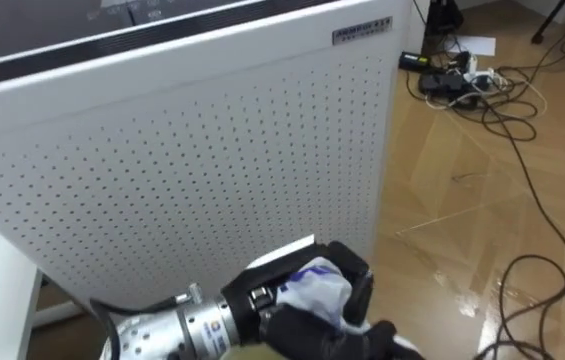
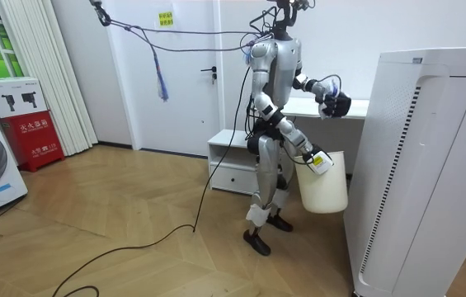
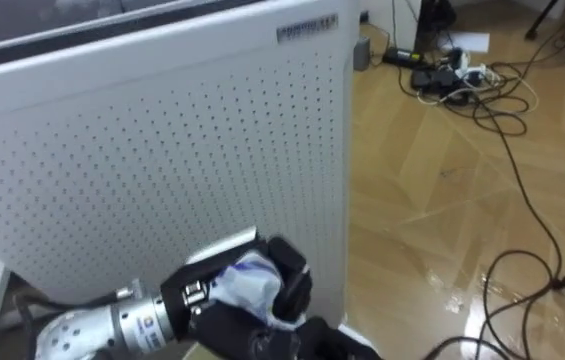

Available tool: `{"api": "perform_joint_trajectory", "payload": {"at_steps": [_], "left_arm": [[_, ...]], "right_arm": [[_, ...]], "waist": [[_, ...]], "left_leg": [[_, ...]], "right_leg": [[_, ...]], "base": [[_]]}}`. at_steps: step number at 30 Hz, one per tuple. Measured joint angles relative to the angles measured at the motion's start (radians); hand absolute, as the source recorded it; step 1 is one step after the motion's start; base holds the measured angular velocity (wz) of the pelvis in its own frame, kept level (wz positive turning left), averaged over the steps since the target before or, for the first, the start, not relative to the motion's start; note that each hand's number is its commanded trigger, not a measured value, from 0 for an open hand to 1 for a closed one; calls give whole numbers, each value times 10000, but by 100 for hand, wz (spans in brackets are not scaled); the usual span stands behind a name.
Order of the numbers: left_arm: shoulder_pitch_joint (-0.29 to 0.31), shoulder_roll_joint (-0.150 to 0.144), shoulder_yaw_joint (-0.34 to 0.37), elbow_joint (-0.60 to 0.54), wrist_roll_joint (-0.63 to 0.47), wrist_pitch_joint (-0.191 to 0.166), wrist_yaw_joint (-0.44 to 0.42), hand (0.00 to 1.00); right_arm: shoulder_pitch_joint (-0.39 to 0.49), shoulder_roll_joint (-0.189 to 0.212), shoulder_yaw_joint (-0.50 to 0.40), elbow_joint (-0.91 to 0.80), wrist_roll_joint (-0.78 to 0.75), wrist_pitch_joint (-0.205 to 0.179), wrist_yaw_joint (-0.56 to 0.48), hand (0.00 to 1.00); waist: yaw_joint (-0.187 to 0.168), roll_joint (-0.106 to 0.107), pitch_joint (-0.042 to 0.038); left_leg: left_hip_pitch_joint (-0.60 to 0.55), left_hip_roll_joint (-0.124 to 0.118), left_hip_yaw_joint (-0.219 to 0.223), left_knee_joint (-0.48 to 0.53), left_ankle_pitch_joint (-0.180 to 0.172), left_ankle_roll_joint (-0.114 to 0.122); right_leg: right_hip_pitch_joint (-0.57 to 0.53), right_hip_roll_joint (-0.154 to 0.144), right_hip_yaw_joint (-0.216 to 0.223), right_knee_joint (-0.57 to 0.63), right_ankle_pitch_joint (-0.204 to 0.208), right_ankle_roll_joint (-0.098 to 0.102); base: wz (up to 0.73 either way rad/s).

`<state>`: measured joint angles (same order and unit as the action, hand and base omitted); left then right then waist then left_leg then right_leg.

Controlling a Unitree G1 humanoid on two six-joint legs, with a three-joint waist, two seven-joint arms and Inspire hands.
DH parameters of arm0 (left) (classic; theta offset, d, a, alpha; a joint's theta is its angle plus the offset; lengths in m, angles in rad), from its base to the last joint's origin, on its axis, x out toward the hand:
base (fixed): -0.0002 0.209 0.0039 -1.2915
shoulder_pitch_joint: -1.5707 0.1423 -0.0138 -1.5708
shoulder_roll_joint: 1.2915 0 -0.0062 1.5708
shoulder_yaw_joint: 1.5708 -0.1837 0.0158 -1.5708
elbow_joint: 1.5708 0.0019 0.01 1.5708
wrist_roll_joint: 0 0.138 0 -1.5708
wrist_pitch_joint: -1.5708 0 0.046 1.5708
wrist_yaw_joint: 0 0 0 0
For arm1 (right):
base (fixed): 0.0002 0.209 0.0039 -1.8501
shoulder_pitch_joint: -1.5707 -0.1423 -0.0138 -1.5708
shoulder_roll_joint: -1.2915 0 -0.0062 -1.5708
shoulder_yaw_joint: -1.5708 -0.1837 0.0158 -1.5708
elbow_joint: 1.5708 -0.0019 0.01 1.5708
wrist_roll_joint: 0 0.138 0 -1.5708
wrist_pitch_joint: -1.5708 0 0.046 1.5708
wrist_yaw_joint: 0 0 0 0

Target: Pick garbage

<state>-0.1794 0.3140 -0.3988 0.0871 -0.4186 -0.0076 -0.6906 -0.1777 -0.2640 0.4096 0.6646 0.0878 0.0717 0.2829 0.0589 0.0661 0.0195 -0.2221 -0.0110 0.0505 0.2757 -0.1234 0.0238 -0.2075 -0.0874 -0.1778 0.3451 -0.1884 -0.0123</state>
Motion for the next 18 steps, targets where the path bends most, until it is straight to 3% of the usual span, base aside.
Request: {"api": "perform_joint_trajectory", "payload": {"at_steps": [6,11,13,14,18], "left_arm": [[23,-91,0,996,4,-3,129,100],[146,-153,-63,1303,398,-150,331,98],[192,-151,-104,1450,583,-220,329,75],[203,-146,-122,1606,610,-228,327,69],[238,-137,-195,1953,615,-233,303,57]], "right_arm": [[-7,-85,2,323,-5,-183,-18,100],[-184,-87,7,733,224,-308,9,100],[-188,-103,4,791,246,-309,8,100],[-195,-153,-4,823,245,-309,6,100],[-329,-171,-9,874,246,-310,8,100]], "waist": [[19,-148,109],[12,-140,120],[4,-127,133],[-29,-128,133],[-15,-146,148]], "left_leg": [[-543,-6,44,7,39,40],[-817,6,81,-4,38,41],[-846,9,67,-30,39,40],[-865,21,82,-37,39,40],[-1104,60,269,-2,40,43]], "right_leg": [[-592,-20,46,85,13,18],[-907,-17,107,220,16,15],[-909,-14,93,205,14,12],[-911,-8,59,173,14,12],[-1122,-11,-8,172,23,1]], "base": [[0],[1],[5],[6],[2]]}}
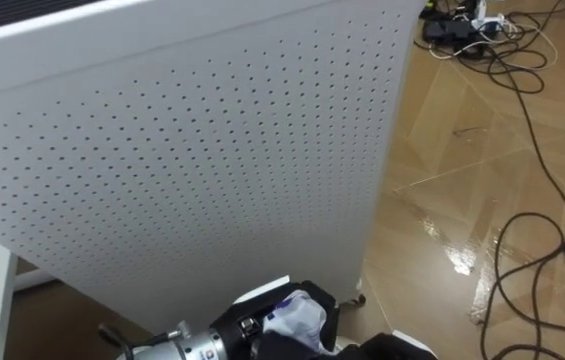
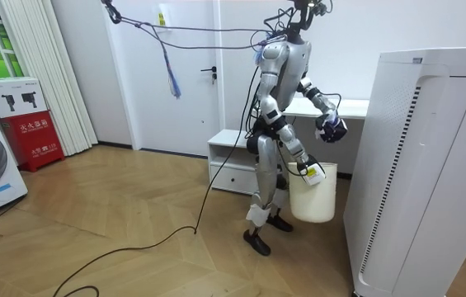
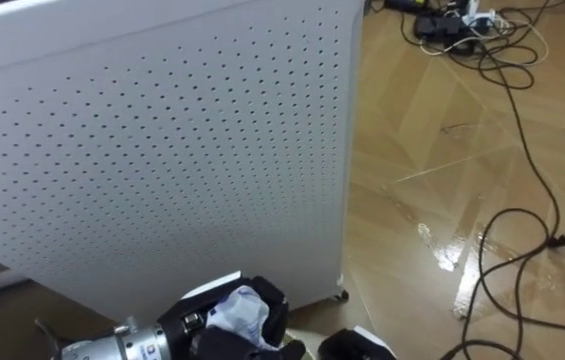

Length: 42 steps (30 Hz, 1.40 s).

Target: Pick garbage

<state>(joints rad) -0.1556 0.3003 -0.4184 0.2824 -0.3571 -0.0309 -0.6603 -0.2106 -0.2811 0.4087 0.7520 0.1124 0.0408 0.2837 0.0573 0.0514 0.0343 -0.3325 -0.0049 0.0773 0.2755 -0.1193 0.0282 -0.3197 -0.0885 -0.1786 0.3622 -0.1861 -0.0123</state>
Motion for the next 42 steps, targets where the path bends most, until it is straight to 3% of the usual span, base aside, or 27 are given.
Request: {"api": "perform_joint_trajectory", "payload": {"at_steps": [6,7,8,9,15,42], "left_arm": [[-3,12,-118,747,385,-18,-4,51],[-5,8,-145,845,385,-21,-12,34],[-3,1,-158,1026,385,-21,-19,7],[-5,2,-158,1203,407,-21,-17,0],[-7,-1,-183,1509,625,-21,-39,0],[3,11,-178,1829,1156,-24,-670,0]], "right_arm": [[-315,71,-1,315,13,-62,-1,100],[-325,76,0,317,13,-63,-4,100],[-356,93,1,317,13,-71,-4,100],[-382,116,4,322,12,-74,-4,100],[-437,182,0,351,9,-75,-1,100],[-447,158,-1,436,62,-77,50,100]], "waist": [[-21,-41,28],[-19,-49,32],[-20,-87,57],[-42,-129,84],[-259,-283,174],[-180,-275,97]], "left_leg": [[-358,21,29,114,7,10],[-373,21,42,114,7,10],[-394,26,81,114,7,10],[-418,32,91,113,8,10],[-606,37,25,290,0,19],[-647,76,38,527,1,18]], "right_leg": [[-357,-2,18,101,13,-17],[-387,-3,40,123,13,-18],[-457,-4,88,177,13,-18],[-482,7,75,178,13,-18],[-506,5,-26,136,15,-23],[-518,-2,-105,330,35,-60]], "base": [[0],[-6],[-7],[-6],[6],[0]]}}
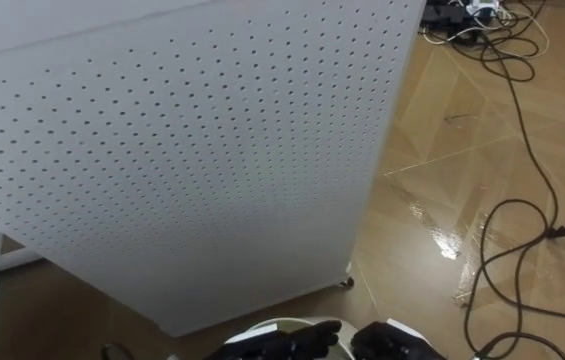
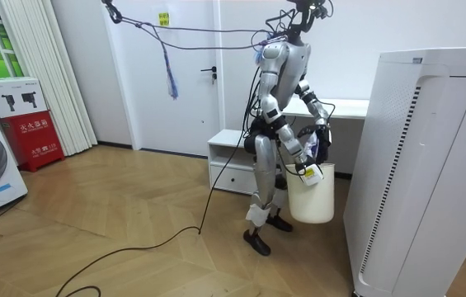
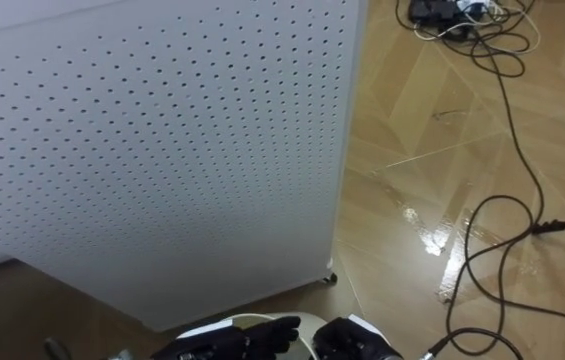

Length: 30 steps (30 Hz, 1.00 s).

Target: Pick garbage

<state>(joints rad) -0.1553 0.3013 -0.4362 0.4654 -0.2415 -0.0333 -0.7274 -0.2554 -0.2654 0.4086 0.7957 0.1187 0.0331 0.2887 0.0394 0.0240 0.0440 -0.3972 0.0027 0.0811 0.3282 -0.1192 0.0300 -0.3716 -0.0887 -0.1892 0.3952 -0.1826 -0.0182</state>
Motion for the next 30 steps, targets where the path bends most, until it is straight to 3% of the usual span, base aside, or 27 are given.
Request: {"api": "perform_joint_trajectory", "payload": {"at_steps": [5,7,11,17,20,24,30], "left_arm": [[5,0,-15,1,23,0,-33,0],[19,2,-15,0,198,0,-37,0],[26,74,4,2,369,-8,-32,0],[23,111,30,-3,3538,-77,294,0],[18,331,111,-28,4758,-406,718,0],[27,713,514,-284,5495,-634,1218,0],[512,789,1423,-1293,6052,-1119,1779,0]], "right_arm": [[1,-44,7,0,86,0,2,100],[2,-90,9,1,87,-7,19,100],[2,-205,8,0,211,-116,22,100],[12,-275,16,23,244,-221,-15,100],[22,-402,15,171,333,-354,-45,100],[79,-681,13,171,366,-562,-17,100],[372,-915,-104,163,381,-991,31,100]], "waist": [[6,26,-55],[0,46,-130],[17,61,-156],[112,87,-163],[212,163,-156],[281,320,-172],[331,400,-190]], "left_leg": [[0,13,3,85,0,0],[10,13,-7,113,1,1],[18,21,-16,159,9,6],[171,35,-24,134,10,2],[187,39,-17,117,10,2],[260,56,-97,86,3,2],[632,17,-112,-145,1,5]], "right_leg": [[31,7,-9,17,3,-6],[45,8,-11,19,5,-8],[57,1,-23,30,13,-22],[205,36,18,-9,26,-36],[232,45,-21,-46,26,-36],[446,59,-121,-183,53,-37],[822,53,-207,-371,40,-18]], "base": [[0],[0],[0],[0],[0],[7],[2]]}}
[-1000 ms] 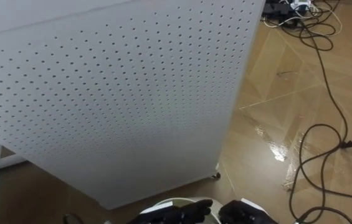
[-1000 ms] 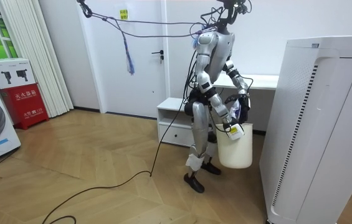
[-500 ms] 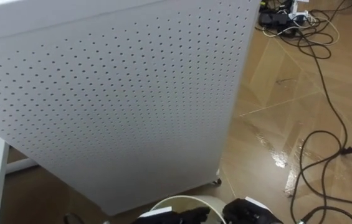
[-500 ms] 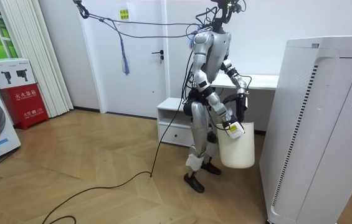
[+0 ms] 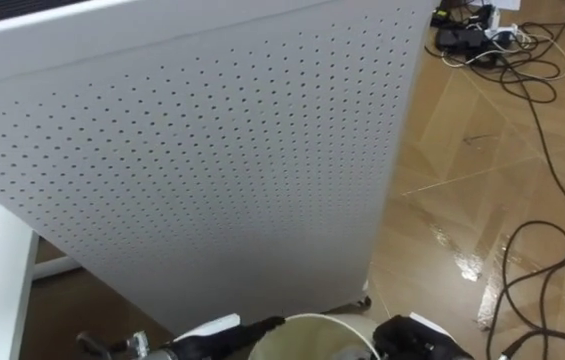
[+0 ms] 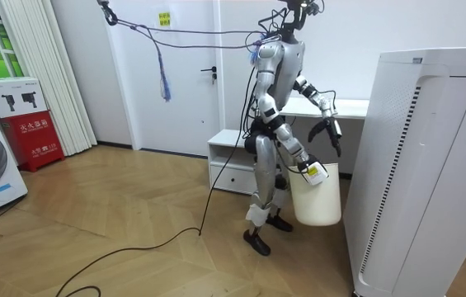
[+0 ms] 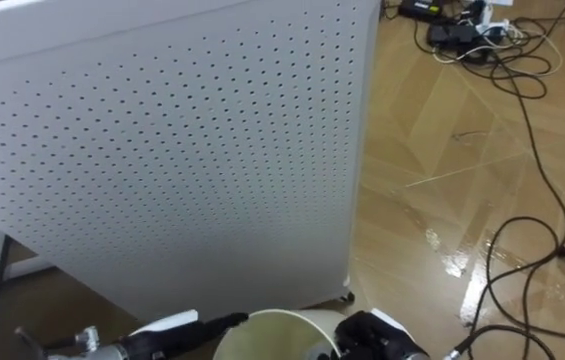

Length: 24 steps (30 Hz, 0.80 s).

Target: Pick garbage

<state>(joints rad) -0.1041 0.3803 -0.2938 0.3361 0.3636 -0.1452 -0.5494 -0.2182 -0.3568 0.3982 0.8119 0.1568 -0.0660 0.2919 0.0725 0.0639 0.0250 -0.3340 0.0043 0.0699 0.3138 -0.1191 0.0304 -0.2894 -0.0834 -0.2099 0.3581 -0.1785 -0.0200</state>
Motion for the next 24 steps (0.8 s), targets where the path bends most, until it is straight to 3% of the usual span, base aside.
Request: {"api": "perform_joint_trajectory", "payload": {"at_steps": [6,9,14,17,20,21,24], "left_arm": [[1047,232,685,-1099,218,-89,272,0],[1890,232,1081,-1824,218,-109,425,0],[3038,57,1466,-1809,172,-118,966,0],[3765,-249,1761,-1440,-240,-121,1568,0],[4175,-510,2018,-356,-1055,-167,2274,0],[4314,-612,2059,61,-1290,-142,2555,0],[4425,-796,2132,1219,-2067,-303,3093,0]], "right_arm": [[760,-168,-731,-230,66,-58,180,100],[1396,-199,-1303,-427,78,-110,176,100],[2307,-204,-1856,-370,364,-114,-11,100],[2832,-129,-1880,282,466,-234,-177,100],[3276,149,-2271,890,717,-308,-316,100],[3418,246,-2385,1193,868,-303,-468,100],[3600,367,-2730,1709,1193,-287,-631,100]], "waist": [[-61,53,-58],[-144,46,-76],[-216,-57,-142],[-159,-308,-242],[-185,-512,-266],[-195,-536,-324],[-141,-691,-265]], "left_leg": [[606,-43,-9,-398,1,-4],[983,-78,-8,-499,-1,-4],[1978,-160,-46,-939,-8,-14],[2507,-167,-12,-1133,-19,-31],[2967,-167,-16,-1354,-57,-74],[3130,-165,-21,-1396,-77,-86],[3306,-170,44,-1469,-88,-95]], "right_leg": [[528,-12,-29,-328,-16,38],[1015,-13,-137,-589,-31,66],[1998,-16,-272,-1058,-109,150],[2536,-4,-290,-1288,-136,164],[3015,51,-355,-1540,-138,170],[3162,52,-363,-1551,-161,186],[3287,122,-303,-1548,-179,188]], "base": [[0],[8],[9],[2],[0],[0],[-5]]}}
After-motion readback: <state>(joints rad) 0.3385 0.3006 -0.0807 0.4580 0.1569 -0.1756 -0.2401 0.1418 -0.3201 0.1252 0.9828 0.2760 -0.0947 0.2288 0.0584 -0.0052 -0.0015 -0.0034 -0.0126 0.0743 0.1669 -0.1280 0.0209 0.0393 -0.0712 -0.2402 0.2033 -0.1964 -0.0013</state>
